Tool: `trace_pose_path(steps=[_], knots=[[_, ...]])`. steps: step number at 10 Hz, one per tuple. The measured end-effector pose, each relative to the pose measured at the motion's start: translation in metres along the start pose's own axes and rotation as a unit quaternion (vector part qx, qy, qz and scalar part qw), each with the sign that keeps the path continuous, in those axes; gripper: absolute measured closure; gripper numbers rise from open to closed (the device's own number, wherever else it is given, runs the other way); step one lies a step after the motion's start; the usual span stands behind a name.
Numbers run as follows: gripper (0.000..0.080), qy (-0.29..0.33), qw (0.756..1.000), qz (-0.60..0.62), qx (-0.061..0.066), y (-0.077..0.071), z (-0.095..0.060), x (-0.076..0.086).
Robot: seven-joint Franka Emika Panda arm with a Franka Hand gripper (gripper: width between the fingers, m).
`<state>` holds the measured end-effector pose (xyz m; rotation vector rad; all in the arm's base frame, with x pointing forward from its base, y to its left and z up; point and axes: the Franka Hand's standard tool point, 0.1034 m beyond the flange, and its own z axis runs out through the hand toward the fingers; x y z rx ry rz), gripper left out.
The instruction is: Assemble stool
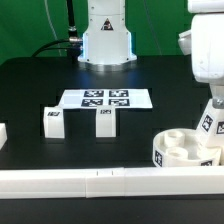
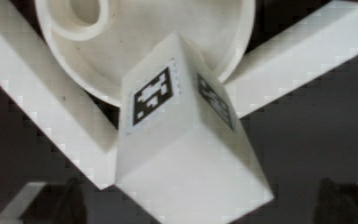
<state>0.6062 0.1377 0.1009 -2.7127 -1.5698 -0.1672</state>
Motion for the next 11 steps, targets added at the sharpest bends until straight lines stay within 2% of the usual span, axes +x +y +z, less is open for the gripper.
trace_pose_path(steps=[1,2,3,7,10,11], knots=[[0.0151,-0.001,0.999,-0.04,-0.003,0.001,0.001,-0.001],[0.0151,-0.004,0.989,-0.143,-0.024,0.006,0.004,-0.002],[0.0151,-0.007,0.98,-0.194,-0.03,0.006,0.009,-0.005],[0.0151,-0.025,0.947,-0.317,-0.031,0.009,0.017,-0.011],[0.0178,-0.028,0.945,-0.323,-0.03,0.01,0.019,-0.015],[0.0352,-0.029,0.946,-0.322,-0.03,0.011,0.019,-0.017]])
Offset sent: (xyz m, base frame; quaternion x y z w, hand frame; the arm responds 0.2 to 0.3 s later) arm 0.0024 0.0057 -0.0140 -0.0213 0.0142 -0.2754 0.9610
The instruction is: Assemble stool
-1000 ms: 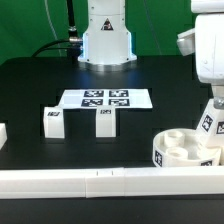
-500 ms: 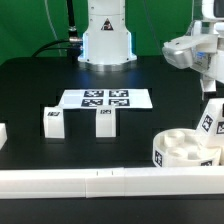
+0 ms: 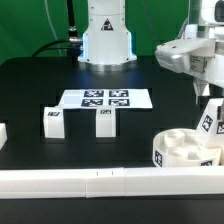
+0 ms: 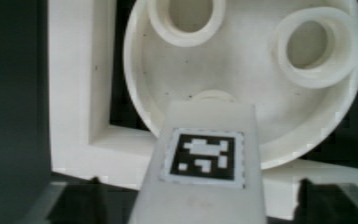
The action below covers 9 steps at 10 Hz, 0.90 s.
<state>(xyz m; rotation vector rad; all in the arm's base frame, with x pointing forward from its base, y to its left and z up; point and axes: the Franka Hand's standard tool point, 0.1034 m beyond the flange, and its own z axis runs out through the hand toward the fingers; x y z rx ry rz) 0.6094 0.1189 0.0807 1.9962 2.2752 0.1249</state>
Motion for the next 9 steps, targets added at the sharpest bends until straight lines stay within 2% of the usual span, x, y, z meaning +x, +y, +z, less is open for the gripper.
trace_pose_path(steps=[1,2,5,7,9], knots=[[0.0352,0.0,1.0,0.0,0.0,0.0003,-0.0004,-0.0002],[0.0461,0.0,1.0,0.001,0.0,0.0003,-0.0004,-0.0006],[0.0461,0.0,0.999,0.033,0.0,0.0003,-0.0003,-0.0009],[0.0461,0.001,0.994,0.106,0.002,-0.0006,0.0002,-0.0008],[0.046,-0.004,0.973,0.231,0.013,-0.0027,0.0011,-0.0002]])
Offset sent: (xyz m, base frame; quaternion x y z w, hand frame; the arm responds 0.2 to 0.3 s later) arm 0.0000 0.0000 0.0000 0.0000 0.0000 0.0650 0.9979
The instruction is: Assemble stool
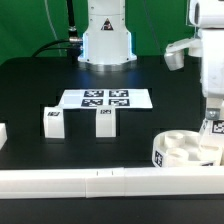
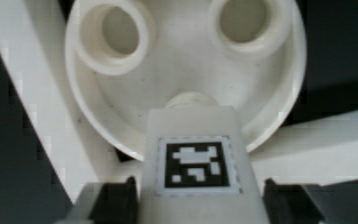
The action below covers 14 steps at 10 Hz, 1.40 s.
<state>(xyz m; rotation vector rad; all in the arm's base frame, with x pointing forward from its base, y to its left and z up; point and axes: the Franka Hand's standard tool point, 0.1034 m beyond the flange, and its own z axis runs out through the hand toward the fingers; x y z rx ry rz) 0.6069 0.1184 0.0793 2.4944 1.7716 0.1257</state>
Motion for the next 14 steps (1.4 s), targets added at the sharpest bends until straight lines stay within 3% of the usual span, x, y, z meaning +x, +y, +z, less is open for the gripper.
trace_pose_path(steps=[3,8,10,14], knots=[[0.046,-0.003,0.995,0.097,0.007,0.0003,0.0002,-0.0018],[0.046,-0.003,0.97,0.243,0.007,-0.0005,0.0005,-0.0009],[0.046,0.009,0.938,0.347,0.012,-0.001,0.0016,0.0003],[0.046,0.02,0.842,0.539,0.023,-0.0023,0.0027,0.0021]])
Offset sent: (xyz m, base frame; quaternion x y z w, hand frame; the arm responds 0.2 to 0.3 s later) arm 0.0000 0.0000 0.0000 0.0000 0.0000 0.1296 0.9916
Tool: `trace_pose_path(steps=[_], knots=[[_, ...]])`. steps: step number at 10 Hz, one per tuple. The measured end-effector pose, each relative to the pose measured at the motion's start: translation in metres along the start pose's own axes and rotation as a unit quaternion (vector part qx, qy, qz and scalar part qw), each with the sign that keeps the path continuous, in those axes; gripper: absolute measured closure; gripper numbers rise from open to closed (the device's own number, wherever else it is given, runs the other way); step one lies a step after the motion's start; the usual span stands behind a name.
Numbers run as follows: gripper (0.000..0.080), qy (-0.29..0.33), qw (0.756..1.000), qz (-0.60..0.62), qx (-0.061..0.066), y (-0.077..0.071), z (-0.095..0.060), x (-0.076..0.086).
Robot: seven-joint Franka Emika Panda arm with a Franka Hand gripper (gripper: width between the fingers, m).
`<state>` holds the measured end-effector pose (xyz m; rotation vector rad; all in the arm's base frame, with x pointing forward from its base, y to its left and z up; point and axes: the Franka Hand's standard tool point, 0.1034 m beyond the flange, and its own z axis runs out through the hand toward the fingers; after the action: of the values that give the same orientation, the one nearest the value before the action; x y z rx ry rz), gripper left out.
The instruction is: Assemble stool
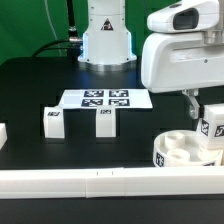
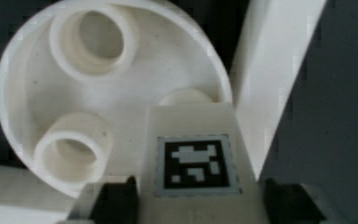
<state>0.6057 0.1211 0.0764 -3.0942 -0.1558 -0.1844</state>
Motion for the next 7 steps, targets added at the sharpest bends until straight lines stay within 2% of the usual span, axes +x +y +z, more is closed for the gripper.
trace_pose_path(steps=[2,6,7], knots=[[0.046,0.004,0.995,0.102,0.0,-0.0005,0.0004,-0.0001],[0.046,0.015,0.957,0.291,-0.006,-0.0023,0.0008,-0.0004],[0.0459,0.013,0.952,0.305,-0.002,-0.0022,0.0008,-0.0004]])
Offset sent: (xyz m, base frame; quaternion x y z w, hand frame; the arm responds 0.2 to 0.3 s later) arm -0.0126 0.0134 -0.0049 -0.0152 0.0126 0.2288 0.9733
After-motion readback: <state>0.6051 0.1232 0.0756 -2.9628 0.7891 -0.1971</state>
